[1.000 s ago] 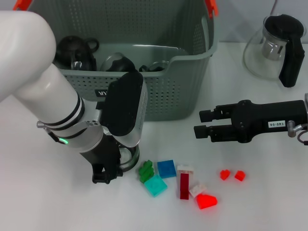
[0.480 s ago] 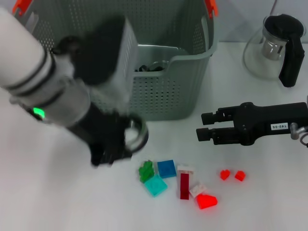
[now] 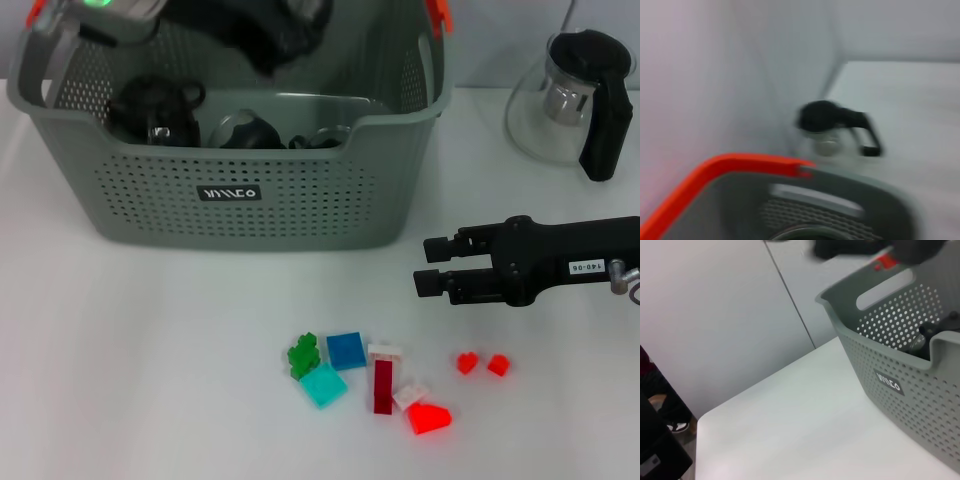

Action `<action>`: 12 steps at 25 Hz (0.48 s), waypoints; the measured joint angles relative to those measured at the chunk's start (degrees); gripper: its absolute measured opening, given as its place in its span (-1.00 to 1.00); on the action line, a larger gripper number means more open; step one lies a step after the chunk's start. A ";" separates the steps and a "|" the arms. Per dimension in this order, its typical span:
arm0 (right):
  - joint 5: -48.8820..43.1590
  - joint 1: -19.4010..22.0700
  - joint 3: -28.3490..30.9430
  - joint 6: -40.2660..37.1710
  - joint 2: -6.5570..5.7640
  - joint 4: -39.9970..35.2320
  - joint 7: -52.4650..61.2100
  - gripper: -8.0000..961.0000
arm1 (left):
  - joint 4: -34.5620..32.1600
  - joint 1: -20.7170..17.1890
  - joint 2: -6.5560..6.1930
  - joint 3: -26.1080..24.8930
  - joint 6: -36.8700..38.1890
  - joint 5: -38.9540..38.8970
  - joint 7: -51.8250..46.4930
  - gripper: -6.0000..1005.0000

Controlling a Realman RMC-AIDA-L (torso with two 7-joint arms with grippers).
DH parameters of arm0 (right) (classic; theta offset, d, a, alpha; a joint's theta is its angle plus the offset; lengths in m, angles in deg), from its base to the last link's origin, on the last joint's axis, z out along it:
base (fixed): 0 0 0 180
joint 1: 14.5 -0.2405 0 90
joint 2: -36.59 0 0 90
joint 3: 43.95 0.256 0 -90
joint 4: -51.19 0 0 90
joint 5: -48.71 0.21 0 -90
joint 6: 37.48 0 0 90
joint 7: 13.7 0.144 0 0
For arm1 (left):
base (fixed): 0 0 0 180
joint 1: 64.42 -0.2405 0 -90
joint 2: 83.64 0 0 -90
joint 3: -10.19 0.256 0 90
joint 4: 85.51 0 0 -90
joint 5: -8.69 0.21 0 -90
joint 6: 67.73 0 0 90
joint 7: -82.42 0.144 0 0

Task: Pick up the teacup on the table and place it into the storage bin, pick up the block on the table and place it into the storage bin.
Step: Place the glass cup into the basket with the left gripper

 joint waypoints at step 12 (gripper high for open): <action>0.01 0.25 0.01 -0.49 0.14 0.05 0.67 0.31 | 37.77 10.32 -6.10 0.01 -31.30 1.23 -1.90 -0.90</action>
